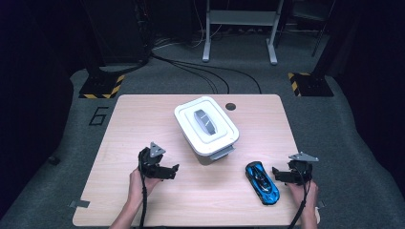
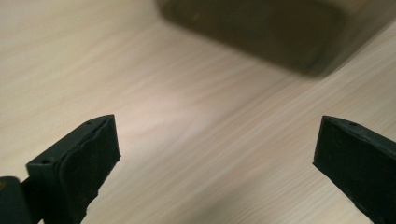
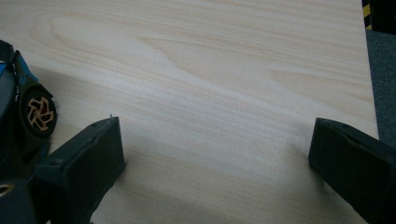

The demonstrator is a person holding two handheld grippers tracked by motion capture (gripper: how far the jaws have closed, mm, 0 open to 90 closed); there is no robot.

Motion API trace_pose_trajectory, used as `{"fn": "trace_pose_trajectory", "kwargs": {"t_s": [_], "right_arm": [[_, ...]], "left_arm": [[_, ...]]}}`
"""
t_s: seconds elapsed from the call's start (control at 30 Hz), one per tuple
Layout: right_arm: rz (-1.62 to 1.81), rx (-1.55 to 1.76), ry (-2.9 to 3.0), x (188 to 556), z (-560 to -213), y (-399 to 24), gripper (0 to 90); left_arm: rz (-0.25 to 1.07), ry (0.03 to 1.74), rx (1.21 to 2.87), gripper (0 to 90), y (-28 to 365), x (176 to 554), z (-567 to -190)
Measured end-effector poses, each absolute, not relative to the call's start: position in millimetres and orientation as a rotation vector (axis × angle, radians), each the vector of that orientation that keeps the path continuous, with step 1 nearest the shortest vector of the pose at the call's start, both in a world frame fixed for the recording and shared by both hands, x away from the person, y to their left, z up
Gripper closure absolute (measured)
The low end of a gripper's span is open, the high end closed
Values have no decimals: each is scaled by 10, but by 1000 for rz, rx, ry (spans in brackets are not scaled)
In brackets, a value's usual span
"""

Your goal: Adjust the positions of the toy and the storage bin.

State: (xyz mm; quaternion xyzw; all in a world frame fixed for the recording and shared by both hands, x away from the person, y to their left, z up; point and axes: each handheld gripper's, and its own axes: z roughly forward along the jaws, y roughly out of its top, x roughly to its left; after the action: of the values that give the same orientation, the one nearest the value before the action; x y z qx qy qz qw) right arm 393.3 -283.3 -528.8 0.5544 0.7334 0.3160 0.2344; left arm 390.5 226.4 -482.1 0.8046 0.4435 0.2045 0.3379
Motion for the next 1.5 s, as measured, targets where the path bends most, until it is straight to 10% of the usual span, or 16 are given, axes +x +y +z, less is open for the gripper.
{"fn": "trace_pose_trajectory", "kwargs": {"t_s": [0.57, 1.5], "right_arm": [[828, 1568, 2042, 3999, -5215, -2805, 0], [955, 1356, 2118, 4233, -4058, -2068, 0]], "left_arm": [[518, 1221, 2076, 1, 2530, 3840, -5305], [523, 1217, 2067, 2, 2501, 3825, -5314]]}}
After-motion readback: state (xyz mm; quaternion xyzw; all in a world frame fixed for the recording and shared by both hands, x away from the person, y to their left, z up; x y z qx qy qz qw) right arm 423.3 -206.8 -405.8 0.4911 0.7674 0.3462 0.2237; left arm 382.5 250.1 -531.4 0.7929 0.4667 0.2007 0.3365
